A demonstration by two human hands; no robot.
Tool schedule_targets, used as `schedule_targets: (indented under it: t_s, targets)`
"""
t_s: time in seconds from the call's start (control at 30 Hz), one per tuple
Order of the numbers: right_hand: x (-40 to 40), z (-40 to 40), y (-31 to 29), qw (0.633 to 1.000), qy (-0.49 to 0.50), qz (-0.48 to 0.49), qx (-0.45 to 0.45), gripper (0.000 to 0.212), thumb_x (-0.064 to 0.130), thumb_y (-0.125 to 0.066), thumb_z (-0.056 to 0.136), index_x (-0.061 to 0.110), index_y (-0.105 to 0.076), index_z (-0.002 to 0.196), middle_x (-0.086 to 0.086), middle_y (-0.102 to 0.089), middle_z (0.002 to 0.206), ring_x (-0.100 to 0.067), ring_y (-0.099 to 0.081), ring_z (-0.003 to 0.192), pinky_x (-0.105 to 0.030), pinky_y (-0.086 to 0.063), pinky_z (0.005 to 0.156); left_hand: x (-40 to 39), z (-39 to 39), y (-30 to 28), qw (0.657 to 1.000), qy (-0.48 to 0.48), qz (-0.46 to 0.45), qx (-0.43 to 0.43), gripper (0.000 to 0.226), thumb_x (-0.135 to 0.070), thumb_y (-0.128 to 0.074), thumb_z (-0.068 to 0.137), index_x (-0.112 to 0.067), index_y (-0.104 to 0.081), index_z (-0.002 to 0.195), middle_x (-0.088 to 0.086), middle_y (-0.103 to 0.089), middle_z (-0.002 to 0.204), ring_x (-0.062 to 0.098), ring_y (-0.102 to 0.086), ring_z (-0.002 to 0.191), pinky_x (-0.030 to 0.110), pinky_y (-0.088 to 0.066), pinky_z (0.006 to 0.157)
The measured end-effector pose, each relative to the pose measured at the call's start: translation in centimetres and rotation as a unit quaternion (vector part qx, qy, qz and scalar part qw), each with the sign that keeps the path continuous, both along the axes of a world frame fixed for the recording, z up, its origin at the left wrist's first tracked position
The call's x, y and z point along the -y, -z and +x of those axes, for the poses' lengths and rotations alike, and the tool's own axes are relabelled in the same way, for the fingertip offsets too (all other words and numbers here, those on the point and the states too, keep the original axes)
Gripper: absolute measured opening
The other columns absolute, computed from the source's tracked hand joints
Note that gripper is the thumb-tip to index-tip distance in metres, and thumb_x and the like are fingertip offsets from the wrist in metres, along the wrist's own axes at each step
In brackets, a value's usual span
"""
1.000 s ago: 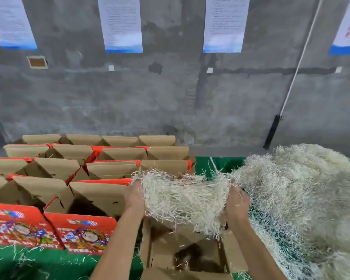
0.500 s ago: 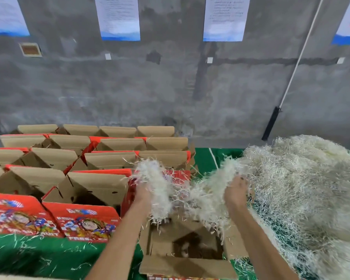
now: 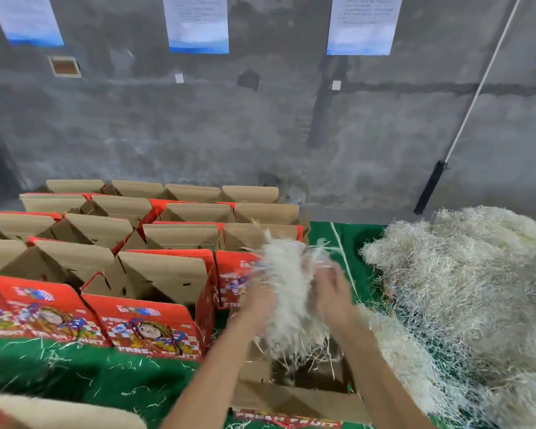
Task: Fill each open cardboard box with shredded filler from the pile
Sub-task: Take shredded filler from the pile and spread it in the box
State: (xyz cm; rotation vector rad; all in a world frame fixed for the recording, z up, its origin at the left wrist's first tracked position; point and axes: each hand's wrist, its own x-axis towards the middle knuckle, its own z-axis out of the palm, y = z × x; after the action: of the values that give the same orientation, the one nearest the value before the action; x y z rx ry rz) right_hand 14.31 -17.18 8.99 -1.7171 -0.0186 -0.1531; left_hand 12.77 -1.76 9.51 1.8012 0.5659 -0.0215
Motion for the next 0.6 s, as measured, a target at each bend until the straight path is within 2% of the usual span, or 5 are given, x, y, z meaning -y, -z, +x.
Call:
schedule_targets:
  t_s: [0.13,0.33,0.43,0.5,0.6]
  targets:
    - [-1.3,-0.6,0.6,0.995,-0.001,-0.097,0.034,0.022,0.01,-0.05,0.098,0.029,-0.062,0.102,0.013,-0.062,0.07,0.004,-0.048,0.047,-0.017,-0.039,0.045,2.2,-0.7,-0.2,0.991,0.022,0.023,0.132,0.02,-0.01,-0.055,0.094,-0.029,-0.057,0.091,0.01,-0.066,0.095,0.016,-0.057,0.062,0.039,-0.055,0.062]
    - [5.2,0.7,1.7,0.98,0.178,0.017,-0.09,0.02,0.018,-0.042,0.105,0.006,-0.052,0.118,0.008,-0.043,0.076,-0.003,-0.041,0.059,-0.019,-0.038,0.053,-2.9,-1.3,-1.2,0.983,-0.035,-0.049,0.174,0.048,-0.079,-0.052,0.079,-0.034,-0.06,0.092,-0.023,-0.055,0.073,0.006,-0.05,0.071,0.02,-0.046,0.066]
    - [0.1,-0.2,1.4,0.992,0.059,-0.033,-0.106,0.016,0.008,-0.043,0.1,0.008,-0.058,0.095,0.001,-0.049,0.071,-0.014,-0.049,0.06,-0.03,-0.046,0.055,3.6,-1.8,0.9,0.986,0.073,-0.072,0.129,0.039,-0.055,-0.046,0.098,-0.024,-0.061,0.116,-0.013,-0.063,0.095,0.018,-0.062,0.092,0.029,-0.052,0.083]
    - [-1.2,-0.6,1.3,0.998,0.03,-0.021,-0.046,0.027,0.009,-0.047,0.101,0.015,-0.056,0.077,0.0,-0.049,0.059,-0.008,-0.041,0.045,-0.027,-0.038,0.043,4.9,-2.0,1.8,0.987,0.058,-0.058,0.14,0.026,-0.032,-0.051,0.101,-0.026,-0.057,0.125,-0.013,-0.058,0.09,0.006,-0.061,0.071,0.019,-0.05,0.066]
    - [2.8,0.0,1.4,0.995,0.092,0.003,-0.027,0.031,0.027,-0.051,0.103,0.014,-0.062,0.078,0.005,-0.055,0.054,-0.004,-0.031,0.038,-0.018,-0.028,0.038,-0.1,-1.2,0.4,0.985,0.012,-0.006,0.17,0.033,-0.06,-0.05,0.094,-0.033,-0.052,0.074,-0.007,-0.041,0.054,0.015,-0.033,0.042,0.022,-0.028,0.038]
